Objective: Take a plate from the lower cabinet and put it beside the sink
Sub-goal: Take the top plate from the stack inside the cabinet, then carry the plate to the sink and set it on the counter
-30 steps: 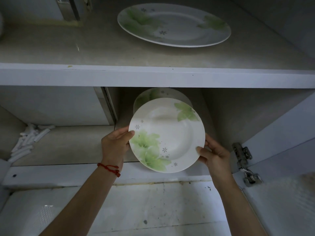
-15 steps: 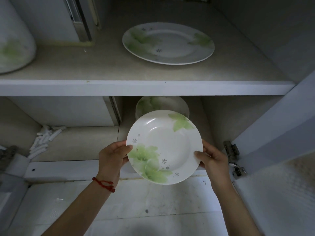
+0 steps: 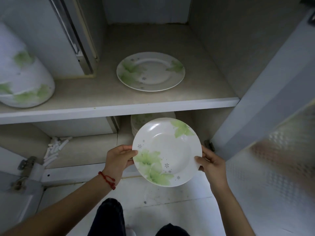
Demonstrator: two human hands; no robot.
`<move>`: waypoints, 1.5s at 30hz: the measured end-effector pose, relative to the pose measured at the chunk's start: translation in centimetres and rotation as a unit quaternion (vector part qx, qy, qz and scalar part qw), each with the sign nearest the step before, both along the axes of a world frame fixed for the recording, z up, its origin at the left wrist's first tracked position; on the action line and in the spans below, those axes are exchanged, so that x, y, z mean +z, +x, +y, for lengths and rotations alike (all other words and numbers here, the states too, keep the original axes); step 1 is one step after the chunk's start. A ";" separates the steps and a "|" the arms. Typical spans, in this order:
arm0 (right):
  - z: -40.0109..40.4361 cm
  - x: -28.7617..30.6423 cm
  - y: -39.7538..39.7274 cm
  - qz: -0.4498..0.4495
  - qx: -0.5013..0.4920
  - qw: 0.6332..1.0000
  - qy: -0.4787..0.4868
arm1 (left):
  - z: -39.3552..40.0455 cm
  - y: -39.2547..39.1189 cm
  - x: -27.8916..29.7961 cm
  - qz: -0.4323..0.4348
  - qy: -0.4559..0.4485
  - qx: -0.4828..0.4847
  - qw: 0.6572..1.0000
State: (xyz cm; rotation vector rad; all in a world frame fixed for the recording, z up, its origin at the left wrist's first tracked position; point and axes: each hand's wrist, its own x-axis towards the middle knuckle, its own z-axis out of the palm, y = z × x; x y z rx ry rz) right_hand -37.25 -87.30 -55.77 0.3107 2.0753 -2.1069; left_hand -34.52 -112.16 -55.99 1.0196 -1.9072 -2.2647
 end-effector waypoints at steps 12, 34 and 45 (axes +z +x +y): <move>4.4 6.4 5.7 -0.095 -0.050 0.988 0.114 | 3.8 2.0 5.9 -0.097 0.015 -0.079 0.992; 5.9 32.1 15.9 -0.165 -0.072 0.979 0.091 | 5.9 13.2 33.0 -0.118 -0.046 -0.048 0.991; 4.4 44.3 20.0 -0.137 -0.057 0.983 0.105 | 4.8 16.4 44.3 -0.102 -0.059 -0.060 0.991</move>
